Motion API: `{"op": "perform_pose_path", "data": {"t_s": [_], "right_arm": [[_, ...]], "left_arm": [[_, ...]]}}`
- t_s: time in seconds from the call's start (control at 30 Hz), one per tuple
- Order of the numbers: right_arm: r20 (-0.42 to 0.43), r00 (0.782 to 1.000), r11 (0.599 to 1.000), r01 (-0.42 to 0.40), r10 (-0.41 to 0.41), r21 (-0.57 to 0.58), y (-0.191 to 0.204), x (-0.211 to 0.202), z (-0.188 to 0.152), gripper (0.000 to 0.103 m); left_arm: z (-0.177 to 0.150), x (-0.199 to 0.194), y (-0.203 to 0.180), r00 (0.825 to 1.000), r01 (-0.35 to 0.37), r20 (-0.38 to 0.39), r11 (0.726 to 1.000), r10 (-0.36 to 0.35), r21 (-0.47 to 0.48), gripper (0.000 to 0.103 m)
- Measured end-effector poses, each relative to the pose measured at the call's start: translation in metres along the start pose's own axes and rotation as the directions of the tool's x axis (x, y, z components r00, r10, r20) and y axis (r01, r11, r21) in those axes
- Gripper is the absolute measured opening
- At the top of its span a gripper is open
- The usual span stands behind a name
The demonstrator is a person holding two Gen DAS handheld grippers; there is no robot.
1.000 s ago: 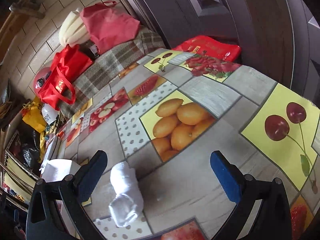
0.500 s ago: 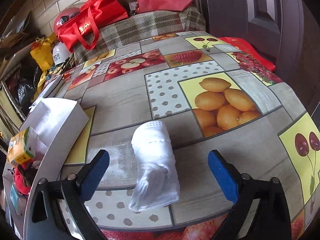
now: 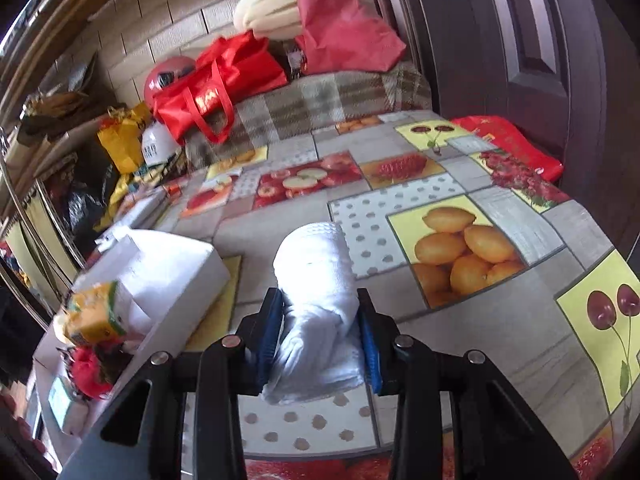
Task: Organize soft objects
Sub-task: 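Carry the white sock over the box with the right tool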
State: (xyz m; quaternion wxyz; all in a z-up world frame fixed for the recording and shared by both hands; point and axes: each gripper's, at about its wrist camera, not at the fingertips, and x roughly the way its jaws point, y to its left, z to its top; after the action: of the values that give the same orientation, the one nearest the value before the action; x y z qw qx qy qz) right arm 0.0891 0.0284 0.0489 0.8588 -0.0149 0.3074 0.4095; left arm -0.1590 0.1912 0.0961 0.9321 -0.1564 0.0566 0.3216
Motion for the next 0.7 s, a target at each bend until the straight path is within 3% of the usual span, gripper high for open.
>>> {"op": "perform_pose_path", "data": {"t_s": [0.13,0.23,0.7], "right_arm": [[0.116,0.992,0.999,-0.048,0.046,0.018,0.012,-0.032,0.013,0.036],[0.146,0.985,0.996,-0.09,0.088,0.007,0.022,-0.045,0.02,0.036],[0.128,0.975,0.983,-0.179,0.183,-0.04,0.051,-0.043,0.028,0.036]], "left_arm": [[0.0,0.001,-0.006,1.0,0.01,-0.002,1.0,-0.01,0.014,0.103],[0.0,0.001,0.0,1.0,0.0,-0.004,1.0,0.0,-0.016,0.103],[0.0,0.0,0.016,1.0,-0.028,-0.009,0.995,0.028,-0.095,0.103]]}}
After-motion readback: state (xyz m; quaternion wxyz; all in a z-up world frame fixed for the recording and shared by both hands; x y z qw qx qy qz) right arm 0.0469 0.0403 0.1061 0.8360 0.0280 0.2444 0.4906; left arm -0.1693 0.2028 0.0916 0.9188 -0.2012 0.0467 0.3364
